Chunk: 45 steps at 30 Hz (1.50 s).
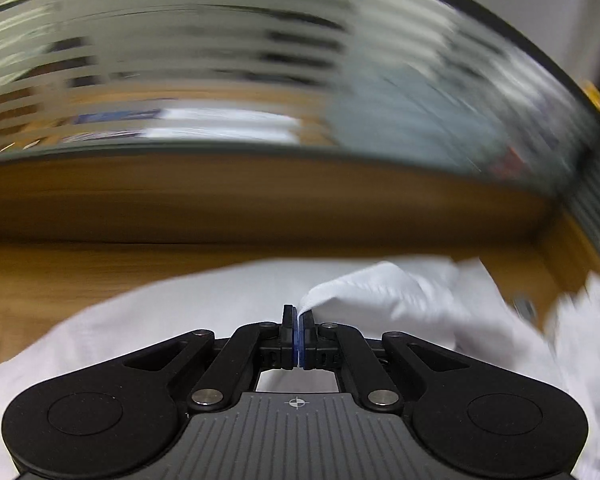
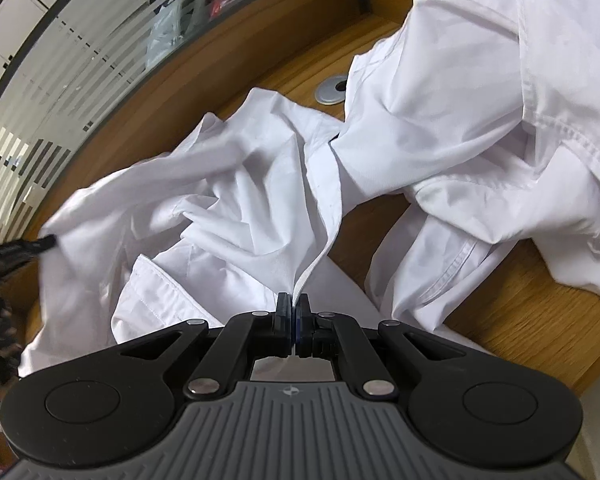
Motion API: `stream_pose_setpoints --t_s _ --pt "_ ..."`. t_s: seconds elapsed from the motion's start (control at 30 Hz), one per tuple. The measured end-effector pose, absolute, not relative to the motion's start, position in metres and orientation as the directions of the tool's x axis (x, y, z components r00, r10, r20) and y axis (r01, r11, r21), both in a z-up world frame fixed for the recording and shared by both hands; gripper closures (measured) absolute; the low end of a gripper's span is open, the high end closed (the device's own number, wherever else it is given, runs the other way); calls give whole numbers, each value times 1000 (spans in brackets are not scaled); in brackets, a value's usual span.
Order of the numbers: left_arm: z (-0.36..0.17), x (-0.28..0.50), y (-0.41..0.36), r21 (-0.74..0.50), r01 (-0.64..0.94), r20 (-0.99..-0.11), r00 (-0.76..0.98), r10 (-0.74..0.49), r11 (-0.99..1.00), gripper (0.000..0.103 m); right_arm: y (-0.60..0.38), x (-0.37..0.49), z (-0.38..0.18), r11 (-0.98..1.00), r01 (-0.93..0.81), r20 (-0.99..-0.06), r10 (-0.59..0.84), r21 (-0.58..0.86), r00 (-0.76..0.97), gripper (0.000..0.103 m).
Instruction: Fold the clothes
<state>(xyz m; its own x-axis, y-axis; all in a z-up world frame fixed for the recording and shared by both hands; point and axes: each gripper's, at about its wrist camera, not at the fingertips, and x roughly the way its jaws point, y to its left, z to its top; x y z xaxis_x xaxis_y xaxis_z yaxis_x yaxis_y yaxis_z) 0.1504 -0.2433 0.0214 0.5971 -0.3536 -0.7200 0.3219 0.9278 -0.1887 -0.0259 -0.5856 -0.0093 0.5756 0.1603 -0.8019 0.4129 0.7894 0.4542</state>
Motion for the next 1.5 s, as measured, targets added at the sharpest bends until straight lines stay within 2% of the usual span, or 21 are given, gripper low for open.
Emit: stream_pose_setpoints --t_s 0.13,0.37,0.47,0.5,0.57,0.6,0.63,0.67,0.73,0.8,0.97,1.13,1.27,1.3,1.4,1.47,1.5 --pt "30 165 -191 -183 144 -729 644 -232 973 100 -587 -25 -7 809 415 -809 121 417 575 101" --pt "8 165 -130 -152 10 -798 589 -129 988 99 -584 -18 -7 850 394 -832 87 349 547 101" --pt "-4 159 -112 -156 -42 -822 560 -106 987 92 -582 -15 -3 870 376 -837 71 318 543 97" --pt "-5 155 -106 -169 -53 -823 557 -111 984 85 -582 -14 1 880 369 -836 55 299 545 96" --pt "-3 145 -99 -208 -56 -811 567 -141 976 71 -579 -9 10 902 337 -828 38 269 559 84" --pt "0 140 -96 -229 -49 -805 571 -161 972 60 -577 -5 15 913 312 -823 45 264 566 78" --pt "3 135 -95 -248 -31 -797 575 -186 968 54 -575 -1 19 923 286 -817 52 259 574 72" --pt "7 131 -95 -260 -6 -789 578 -209 966 54 -573 3 23 932 259 -812 59 253 581 70" --pt "14 119 -101 -273 49 -776 579 -250 961 50 -569 11 32 948 207 -800 73 240 595 58" --pt "22 113 -108 -290 106 -766 570 -297 951 48 -565 19 41 962 154 -789 89 226 608 50" --pt "30 96 -121 -348 211 -751 520 -407 913 43 -537 46 36 972 -15 -799 203 236 566 45" --pt "29 80 -131 -308 249 -775 494 -394 918 42 -504 73 21 951 -175 -825 308 255 474 42" --pt "25 75 -132 -331 249 -778 474 -413 910 42 -477 95 8 914 -298 -840 380 276 388 42" --pt "25 71 -133 -329 252 -778 473 -412 910 42 -474 96 7 908 -317 -846 384 274 370 45" --pt "23 69 -138 -332 260 -777 469 -419 907 42 -466 100 4 888 -373 -862 394 269 319 87" --pt "21 69 -141 -338 263 -776 465 -426 904 42 -470 96 14 872 -385 -847 430 301 312 96" --pt "21 69 -144 -341 271 -776 460 -432 900 42 -472 93 20 863 -388 -836 453 324 310 97"
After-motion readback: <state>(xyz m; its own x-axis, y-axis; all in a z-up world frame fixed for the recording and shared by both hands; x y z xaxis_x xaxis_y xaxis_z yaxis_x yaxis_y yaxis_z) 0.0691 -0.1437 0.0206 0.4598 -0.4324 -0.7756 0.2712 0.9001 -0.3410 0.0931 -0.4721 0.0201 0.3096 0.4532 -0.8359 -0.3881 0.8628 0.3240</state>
